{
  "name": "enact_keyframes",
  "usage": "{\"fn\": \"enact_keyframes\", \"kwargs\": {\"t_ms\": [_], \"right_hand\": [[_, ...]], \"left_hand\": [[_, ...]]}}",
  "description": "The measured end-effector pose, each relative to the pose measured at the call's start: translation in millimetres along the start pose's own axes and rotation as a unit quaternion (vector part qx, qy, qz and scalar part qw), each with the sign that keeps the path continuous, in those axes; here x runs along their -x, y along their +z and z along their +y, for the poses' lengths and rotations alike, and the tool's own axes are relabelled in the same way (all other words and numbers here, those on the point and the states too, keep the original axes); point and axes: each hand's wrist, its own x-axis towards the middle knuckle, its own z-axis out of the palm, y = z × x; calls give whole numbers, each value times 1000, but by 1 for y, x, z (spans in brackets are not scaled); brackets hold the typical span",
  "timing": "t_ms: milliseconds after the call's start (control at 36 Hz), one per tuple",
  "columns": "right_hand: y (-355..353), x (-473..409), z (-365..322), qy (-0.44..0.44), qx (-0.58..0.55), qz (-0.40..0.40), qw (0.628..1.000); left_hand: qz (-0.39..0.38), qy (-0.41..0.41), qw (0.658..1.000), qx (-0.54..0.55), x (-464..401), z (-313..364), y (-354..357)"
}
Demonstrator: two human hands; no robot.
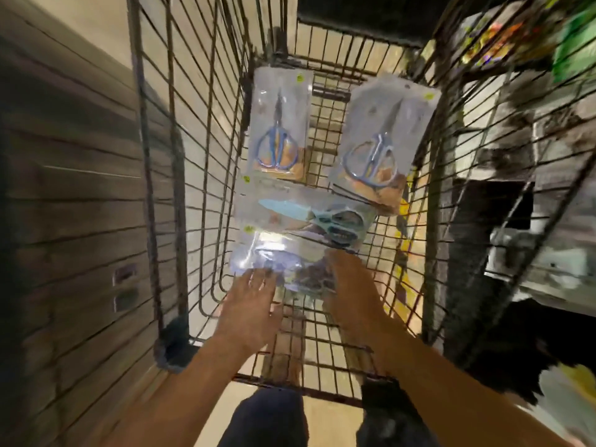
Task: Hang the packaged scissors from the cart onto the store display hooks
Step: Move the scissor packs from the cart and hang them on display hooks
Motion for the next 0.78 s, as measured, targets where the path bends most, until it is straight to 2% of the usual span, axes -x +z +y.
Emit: {"fn": "enact_keyframes", "kwargs": {"t_ms": [167,361,500,583,667,778], "right_hand": [[31,-18,16,-18,95,29,995],[38,-22,24,-6,139,28,990],[29,-33,22,-18,185,-7,982],[24,-34,21,-22,195,-25,980],[11,-34,18,-38,166,-55,984],[-10,-33,11,-37,111,-137,984]], "left_hand": [[-3,-7,1000,11,-5,-3,3],[-8,-8,999,34,-1,5,-14],[21,-7,998,55,-1,3,-24],[10,-26,998,64,-2,0,-25],[10,-28,998,64,-1,-2,-26],[-8,-28,998,62,1,-4,-27]]}}
